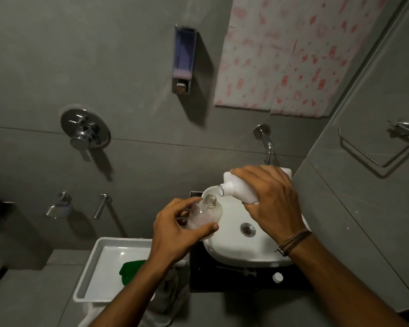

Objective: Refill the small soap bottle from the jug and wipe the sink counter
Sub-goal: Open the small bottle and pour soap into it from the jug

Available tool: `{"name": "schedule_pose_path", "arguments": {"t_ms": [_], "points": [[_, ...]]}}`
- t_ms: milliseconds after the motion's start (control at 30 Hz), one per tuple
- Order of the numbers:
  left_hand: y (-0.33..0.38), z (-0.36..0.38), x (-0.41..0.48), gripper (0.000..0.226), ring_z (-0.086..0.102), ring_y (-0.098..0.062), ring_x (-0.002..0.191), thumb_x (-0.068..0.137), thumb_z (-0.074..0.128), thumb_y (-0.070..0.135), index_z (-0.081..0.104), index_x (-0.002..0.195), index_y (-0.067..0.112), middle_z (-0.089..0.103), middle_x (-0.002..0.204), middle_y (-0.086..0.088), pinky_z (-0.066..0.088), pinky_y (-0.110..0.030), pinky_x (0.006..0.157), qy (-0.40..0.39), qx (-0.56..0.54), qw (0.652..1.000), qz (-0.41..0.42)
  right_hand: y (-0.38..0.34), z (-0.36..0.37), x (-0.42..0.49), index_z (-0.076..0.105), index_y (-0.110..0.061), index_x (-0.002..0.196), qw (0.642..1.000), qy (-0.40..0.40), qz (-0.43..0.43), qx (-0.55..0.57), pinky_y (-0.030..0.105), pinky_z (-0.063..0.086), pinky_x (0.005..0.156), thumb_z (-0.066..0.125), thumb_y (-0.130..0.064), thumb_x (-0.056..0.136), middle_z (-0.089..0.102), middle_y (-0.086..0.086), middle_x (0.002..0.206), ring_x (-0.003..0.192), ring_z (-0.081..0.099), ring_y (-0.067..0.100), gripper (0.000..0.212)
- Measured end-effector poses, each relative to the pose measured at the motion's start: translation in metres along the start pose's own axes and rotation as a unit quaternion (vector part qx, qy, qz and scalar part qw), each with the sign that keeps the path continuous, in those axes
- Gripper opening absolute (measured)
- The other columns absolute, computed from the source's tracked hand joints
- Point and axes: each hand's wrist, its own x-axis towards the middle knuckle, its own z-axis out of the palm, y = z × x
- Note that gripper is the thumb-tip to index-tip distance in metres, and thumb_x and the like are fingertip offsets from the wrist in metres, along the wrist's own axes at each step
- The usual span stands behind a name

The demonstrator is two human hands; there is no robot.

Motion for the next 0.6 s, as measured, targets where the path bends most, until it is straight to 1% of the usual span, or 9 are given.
{"name": "schedule_pose_path", "arguments": {"t_ms": [67, 267, 400, 600], "points": [[0.001, 0.000, 0.002, 0.067, 0.074, -0.003, 0.098, 0.054, 0.098, 0.052, 0.078, 0.116, 0.039, 0.075, 0.107, 0.017, 0.060, -0.016, 0.077, 0.003, 0.003, 1.000, -0.001, -0.001, 0.000, 0.002, 0.066, -0.029, 0.128, 1.000, 0.006, -0.010, -0.006, 0.043, 0.046, 0.100, 0.081, -0.017, 0.075, 0.069, -0.008, 0.122, 0.113, 0.059, 0.021, 0.056], [-0.003, -0.001, 0.008, 0.069, 0.075, -0.006, 0.100, 0.054, 0.100, 0.051, 0.077, 0.118, 0.039, 0.075, 0.109, 0.018, 0.064, -0.023, 0.080, 0.005, 0.014, 1.000, 0.000, -0.004, -0.002, 0.010, 0.066, -0.030, 0.128, 0.999, 0.013, -0.026, -0.025, 0.045, 0.044, 0.104, 0.078, -0.011, 0.074, 0.069, -0.009, 0.123, 0.116, 0.058, 0.022, 0.059], [-0.003, -0.003, 0.009, 0.068, 0.075, -0.005, 0.100, 0.054, 0.099, 0.053, 0.076, 0.118, 0.044, 0.075, 0.109, 0.019, 0.063, -0.020, 0.080, 0.004, 0.012, 1.000, 0.004, -0.007, -0.002, 0.013, 0.066, -0.031, 0.128, 0.999, 0.022, -0.036, -0.033, 0.046, 0.043, 0.107, 0.076, -0.007, 0.074, 0.069, -0.008, 0.122, 0.115, 0.059, 0.024, 0.059], [-0.005, -0.006, 0.012, 0.069, 0.074, -0.004, 0.101, 0.054, 0.097, 0.055, 0.076, 0.118, 0.042, 0.074, 0.110, 0.019, 0.063, -0.018, 0.079, 0.001, 0.014, 1.000, 0.006, -0.010, -0.004, 0.018, 0.065, -0.031, 0.128, 0.998, 0.022, -0.037, -0.041, 0.047, 0.041, 0.109, 0.074, -0.008, 0.075, 0.068, -0.008, 0.122, 0.115, 0.058, 0.025, 0.058]]}}
